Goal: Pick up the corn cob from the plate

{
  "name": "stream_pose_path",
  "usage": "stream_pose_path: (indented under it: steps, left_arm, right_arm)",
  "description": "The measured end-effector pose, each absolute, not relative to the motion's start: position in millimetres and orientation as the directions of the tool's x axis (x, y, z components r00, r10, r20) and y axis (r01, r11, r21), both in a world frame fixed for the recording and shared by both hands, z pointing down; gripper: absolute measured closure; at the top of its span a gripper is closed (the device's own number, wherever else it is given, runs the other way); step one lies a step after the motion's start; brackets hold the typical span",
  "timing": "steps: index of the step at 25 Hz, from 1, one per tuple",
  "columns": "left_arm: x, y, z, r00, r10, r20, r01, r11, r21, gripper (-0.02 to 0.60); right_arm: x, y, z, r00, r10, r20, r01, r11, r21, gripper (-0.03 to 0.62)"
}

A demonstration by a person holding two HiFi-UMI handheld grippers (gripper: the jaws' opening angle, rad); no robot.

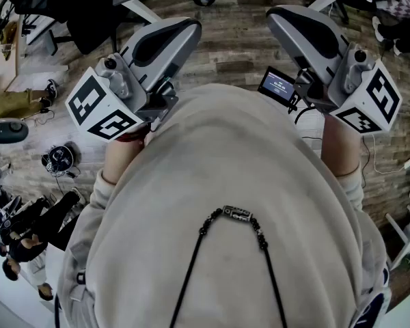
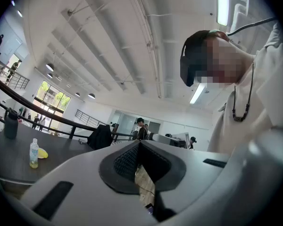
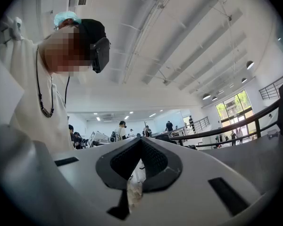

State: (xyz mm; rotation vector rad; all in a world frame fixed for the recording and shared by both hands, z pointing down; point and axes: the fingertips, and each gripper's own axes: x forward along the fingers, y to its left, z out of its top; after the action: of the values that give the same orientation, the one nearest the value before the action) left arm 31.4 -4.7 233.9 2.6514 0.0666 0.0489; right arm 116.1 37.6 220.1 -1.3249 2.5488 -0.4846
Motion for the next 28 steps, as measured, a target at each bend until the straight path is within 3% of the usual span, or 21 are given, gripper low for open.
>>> stream_pose_path:
  steps: [13, 21, 28]
  left_arm:
    - [65, 15, 231, 0.996, 0.086, 0.033, 0.059, -0.869, 0.491, 0.581]
    - [67, -9, 263, 0.983, 0.008, 0.181, -0.091, -0.841, 0.533, 0.581]
    - [67, -13, 284, 0.971, 0.022, 0.24, -0.114, -0.835, 0.539, 0.581]
  right_arm:
    - [163, 61, 227, -0.541, -0.834, -0.108, -0.677, 0.508, -0.532, 0.579]
    - [190, 65, 251, -0.505, -0.861, -0.063, -0.692, 0.448, -0.566, 0.579]
    - [208, 47, 245, -0.51, -0.832, -0.218, -0.595, 0.524, -0.609, 0.579]
